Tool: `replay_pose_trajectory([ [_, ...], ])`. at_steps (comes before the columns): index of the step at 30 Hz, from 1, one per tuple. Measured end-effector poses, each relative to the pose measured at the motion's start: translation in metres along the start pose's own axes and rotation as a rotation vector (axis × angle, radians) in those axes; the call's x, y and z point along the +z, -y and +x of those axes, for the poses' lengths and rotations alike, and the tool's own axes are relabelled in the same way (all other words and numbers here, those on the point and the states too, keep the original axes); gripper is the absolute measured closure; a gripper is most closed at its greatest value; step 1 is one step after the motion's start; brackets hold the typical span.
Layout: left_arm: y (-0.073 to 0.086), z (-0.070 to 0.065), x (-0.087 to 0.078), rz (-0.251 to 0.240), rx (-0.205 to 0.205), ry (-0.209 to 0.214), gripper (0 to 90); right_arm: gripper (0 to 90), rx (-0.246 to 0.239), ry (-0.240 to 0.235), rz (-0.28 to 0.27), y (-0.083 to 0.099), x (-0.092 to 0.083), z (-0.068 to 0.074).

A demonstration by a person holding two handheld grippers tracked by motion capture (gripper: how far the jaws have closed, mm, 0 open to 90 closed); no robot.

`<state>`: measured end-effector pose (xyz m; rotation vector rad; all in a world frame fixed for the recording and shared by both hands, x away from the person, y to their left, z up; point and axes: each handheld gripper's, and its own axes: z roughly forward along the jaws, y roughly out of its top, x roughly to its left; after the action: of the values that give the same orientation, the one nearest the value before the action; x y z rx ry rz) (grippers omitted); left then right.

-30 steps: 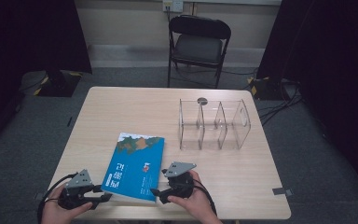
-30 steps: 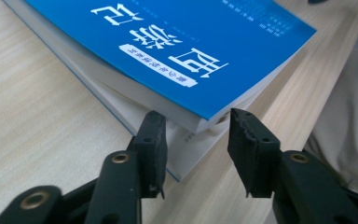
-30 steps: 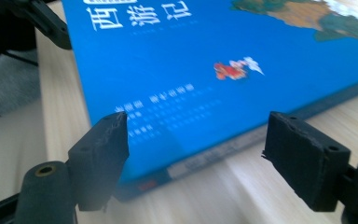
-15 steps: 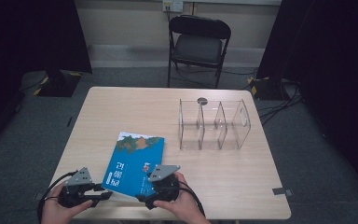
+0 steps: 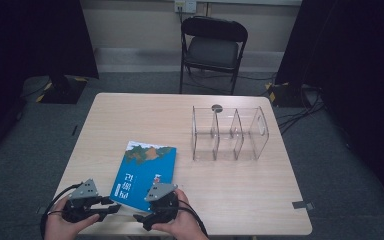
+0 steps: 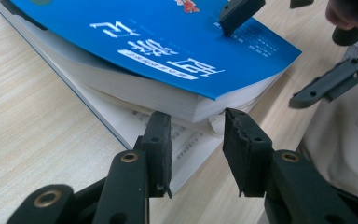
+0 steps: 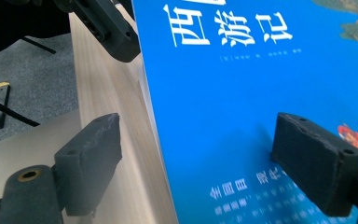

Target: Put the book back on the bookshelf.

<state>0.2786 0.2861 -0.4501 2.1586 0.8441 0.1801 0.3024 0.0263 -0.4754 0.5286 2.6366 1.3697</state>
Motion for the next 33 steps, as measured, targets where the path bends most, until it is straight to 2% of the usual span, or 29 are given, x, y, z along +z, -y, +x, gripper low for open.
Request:
replay_pose_trajectory([
  [12, -0.003, 0.001, -0.001, -0.02, -0.01, 0.016, 63.2, 15.9, 0.002, 0.038, 0.004, -0.004, 0.009, -0.001],
  [20, -0.005, 0.0, -0.001, -0.023, -0.014, 0.017, 63.3, 21.5, 0.018, 0.06, -0.013, -0.006, 0.013, -0.003],
  [25, -0.005, 0.001, -0.001, -0.026, -0.022, 0.022, 63.3, 22.8, 0.01, 0.079, -0.007, -0.006, 0.015, 0.0],
  [31, -0.007, 0.0, -0.001, -0.038, -0.026, 0.02, 63.3, 23.3, -0.044, 0.111, 0.005, -0.008, 0.019, 0.007],
  [33, -0.007, 0.0, 0.0, -0.041, -0.029, 0.023, 63.3, 25.3, -0.045, 0.119, 0.005, -0.007, 0.02, 0.008],
])
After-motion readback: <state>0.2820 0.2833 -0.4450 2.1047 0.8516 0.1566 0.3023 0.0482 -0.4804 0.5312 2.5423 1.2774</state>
